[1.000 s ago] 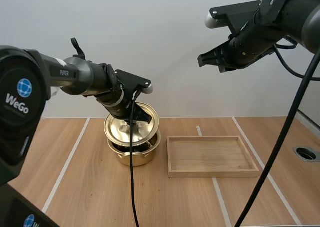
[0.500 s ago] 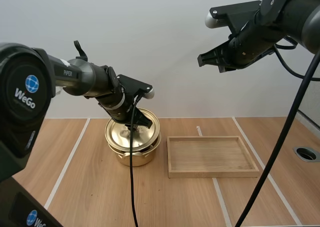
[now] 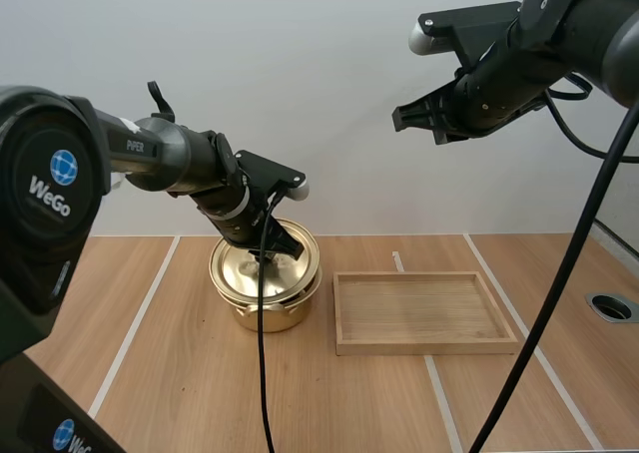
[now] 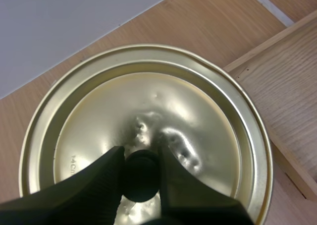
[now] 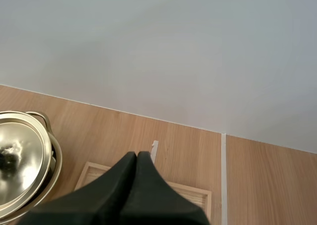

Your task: Open the pot, put the grape inside, and close it

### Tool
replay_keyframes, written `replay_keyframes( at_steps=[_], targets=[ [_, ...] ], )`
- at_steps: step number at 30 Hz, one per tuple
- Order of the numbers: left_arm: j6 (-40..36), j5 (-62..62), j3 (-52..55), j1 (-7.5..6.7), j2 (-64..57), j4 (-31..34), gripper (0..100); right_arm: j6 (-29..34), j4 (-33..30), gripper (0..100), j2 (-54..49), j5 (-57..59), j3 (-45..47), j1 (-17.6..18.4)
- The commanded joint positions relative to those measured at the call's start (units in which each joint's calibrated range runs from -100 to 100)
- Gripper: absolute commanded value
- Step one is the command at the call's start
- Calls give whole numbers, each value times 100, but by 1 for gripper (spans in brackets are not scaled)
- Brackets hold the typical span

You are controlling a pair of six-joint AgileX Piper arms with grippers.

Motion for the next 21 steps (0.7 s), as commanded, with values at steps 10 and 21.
replay_keyframes(
  at_steps=[10, 21],
  targets=[
    [98, 69, -42, -17, -8, -89, 0, 14, 134, 0, -84, -72, 26, -12],
    [-78, 1089, -735, -17, 544, -57, 0, 14, 136, 0, -84, -23, 26, -12]
  ],
)
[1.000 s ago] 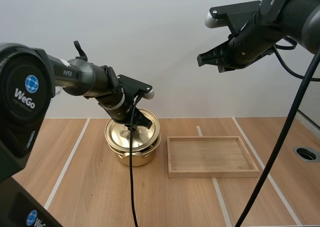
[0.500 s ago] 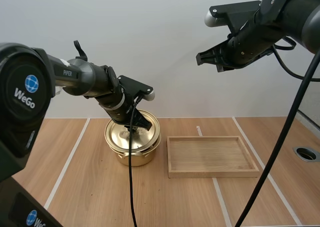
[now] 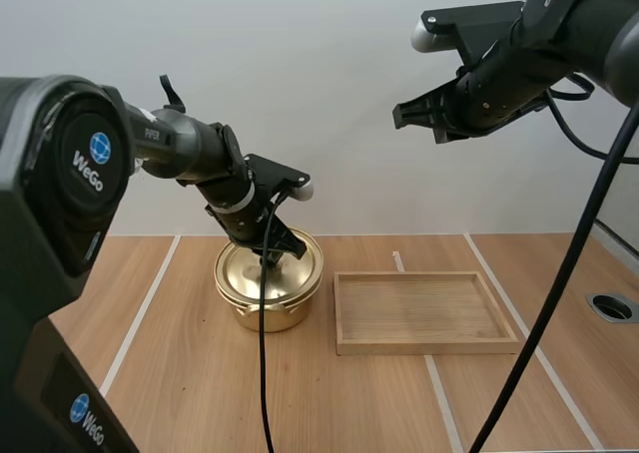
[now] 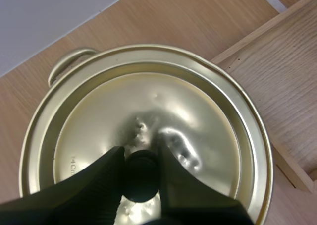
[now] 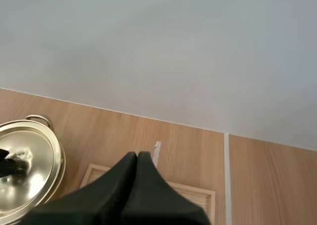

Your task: Open the pot, put the grape inside, and close it

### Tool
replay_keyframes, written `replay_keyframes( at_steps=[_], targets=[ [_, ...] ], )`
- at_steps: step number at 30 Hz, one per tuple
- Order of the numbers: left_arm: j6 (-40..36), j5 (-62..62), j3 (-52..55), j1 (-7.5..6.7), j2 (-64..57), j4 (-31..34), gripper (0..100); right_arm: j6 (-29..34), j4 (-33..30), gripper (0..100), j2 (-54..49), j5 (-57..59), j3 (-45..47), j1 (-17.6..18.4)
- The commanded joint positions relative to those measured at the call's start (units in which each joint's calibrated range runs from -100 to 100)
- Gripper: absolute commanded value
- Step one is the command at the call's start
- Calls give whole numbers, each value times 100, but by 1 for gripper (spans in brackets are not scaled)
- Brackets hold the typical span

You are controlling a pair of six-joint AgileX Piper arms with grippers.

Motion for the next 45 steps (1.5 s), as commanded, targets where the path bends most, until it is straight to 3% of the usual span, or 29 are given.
replay_keyframes(
  at_steps=[1, 22, 24, 26, 30, 38, 45],
  targets=[
    [-127, 142, -116, -17, 15, -33, 0, -6, 1, 0, -84, -16, 26, 10],
    [-228, 296, -116, -17, 15, 77, 1, -6, 1, 0, -84, -16, 26, 10],
    [-228, 296, -116, -17, 15, 77, 11, -6, 1, 0, -84, -16, 26, 10],
    [-228, 296, -116, -17, 15, 86, 30, -6, 1, 0, -84, -16, 26, 10],
    [-218, 189, -116, -17, 15, 86, 97, -6, 1, 0, -84, 0, 26, 10],
    [-229, 96, -162, -17, 15, 86, 100, -6, 1, 0, -84, 19, 26, 10],
    [-284, 754, -777, -17, -136, 86, 100, -6, 1, 0, -84, 19, 26, 10]
  ],
)
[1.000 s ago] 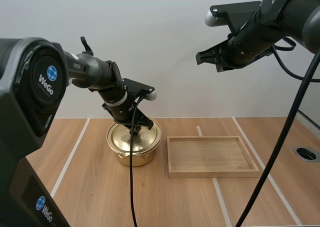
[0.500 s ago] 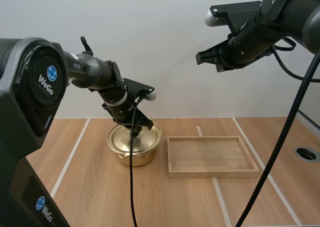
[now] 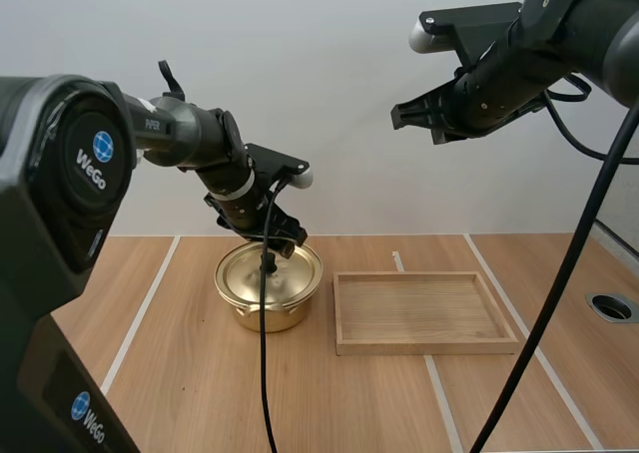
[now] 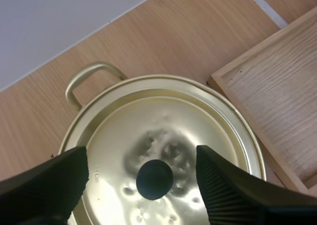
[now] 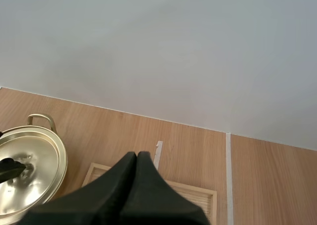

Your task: Open the pot, put the grape inside, and close it

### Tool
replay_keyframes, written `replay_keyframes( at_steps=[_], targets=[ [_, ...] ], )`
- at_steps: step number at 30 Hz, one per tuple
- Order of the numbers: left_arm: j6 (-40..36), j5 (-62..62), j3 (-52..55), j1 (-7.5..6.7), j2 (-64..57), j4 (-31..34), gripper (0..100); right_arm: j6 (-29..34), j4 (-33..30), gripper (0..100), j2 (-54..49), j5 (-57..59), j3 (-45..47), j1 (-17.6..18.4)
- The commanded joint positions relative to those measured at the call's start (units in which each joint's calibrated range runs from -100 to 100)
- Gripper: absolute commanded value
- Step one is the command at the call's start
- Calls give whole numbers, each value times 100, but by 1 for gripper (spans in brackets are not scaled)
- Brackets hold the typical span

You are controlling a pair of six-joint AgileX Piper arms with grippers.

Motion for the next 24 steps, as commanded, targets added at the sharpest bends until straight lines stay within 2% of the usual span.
replay_keyframes(
  at_steps=[1, 7, 13, 14, 16, 20, 24],
  targets=[
    [-99, 326, -344, -17, -166, -30, 100, -6, 1, 0, -84, -17, 26, 10],
    [-237, 538, -933, -17, -623, 17, 100, -6, 1, 0, -84, -17, 26, 10],
    [-468, 516, -1413, -17, -1153, 334, 100, -6, 1, 0, -84, -17, 26, 10],
    [-504, 499, -1479, -17, -1229, 361, 96, -6, 1, 0, -84, -17, 26, 10],
    [-582, 479, -1555, -17, -1357, 401, 74, -6, 1, 0, -84, -17, 26, 10],
    [-617, 362, -1586, -17, -1577, 401, 2, -6, 26, 0, -84, -19, 26, 10],
    [-617, 266, -1586, -17, -1780, 426, 0, -6, 157, 0, -84, -40, 26, 10]
  ],
)
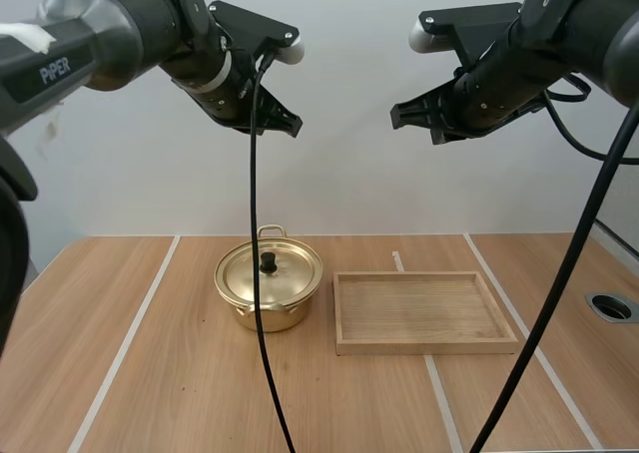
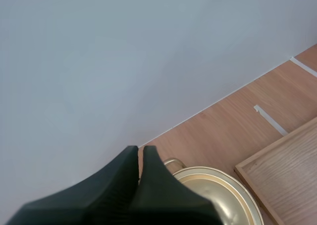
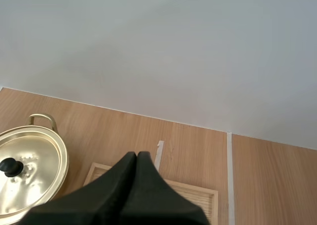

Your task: Open the pot, put the grape inside, and close it

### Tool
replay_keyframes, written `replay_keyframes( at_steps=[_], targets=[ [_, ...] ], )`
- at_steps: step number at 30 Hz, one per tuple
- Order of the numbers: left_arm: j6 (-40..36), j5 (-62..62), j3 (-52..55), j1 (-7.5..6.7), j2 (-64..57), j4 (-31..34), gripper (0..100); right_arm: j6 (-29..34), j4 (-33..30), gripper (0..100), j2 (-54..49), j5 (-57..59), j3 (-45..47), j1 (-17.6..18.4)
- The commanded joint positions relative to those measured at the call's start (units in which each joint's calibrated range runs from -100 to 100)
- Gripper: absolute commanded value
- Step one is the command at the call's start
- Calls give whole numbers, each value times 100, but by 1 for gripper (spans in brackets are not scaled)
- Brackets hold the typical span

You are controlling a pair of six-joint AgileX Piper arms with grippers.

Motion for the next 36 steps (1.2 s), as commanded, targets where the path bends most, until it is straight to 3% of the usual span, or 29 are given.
replay_keyframes(
  at_steps=[1, 5, 10, 13, 19, 25, 36],
  targets=[
    [-52, -137, -46, -17, -203, 7, 0, -6, 120, 0, -84, -59, 26, 10],
    [-52, 104, -46, -17, -518, 111, 0, 97, 272, 0, -84, -23, 26, 10],
    [-139, 349, -46, -17, -929, 62, 0, 75, 1068, 0, -84, 81, 26, 10],
    [-1131, 354, 9, -17, -1240, 168, 0, 94, 1112, 0, -200, -351, 83, 10],
    [-2943, -1267, 630, -17, -2153, 1735, 0, 167, 1060, 0, -906, -1682, 884, 10],
    [-3898, -1299, 1360, -17, -3101, 2647, 0, 167, 941, 0, -1385, -1986, 1692, 10],
    [-3964, -1299, 2969, -17, -5089, 2908, 0, 110, 706, 0, -3113, -1951, 2725, 10]
  ],
)
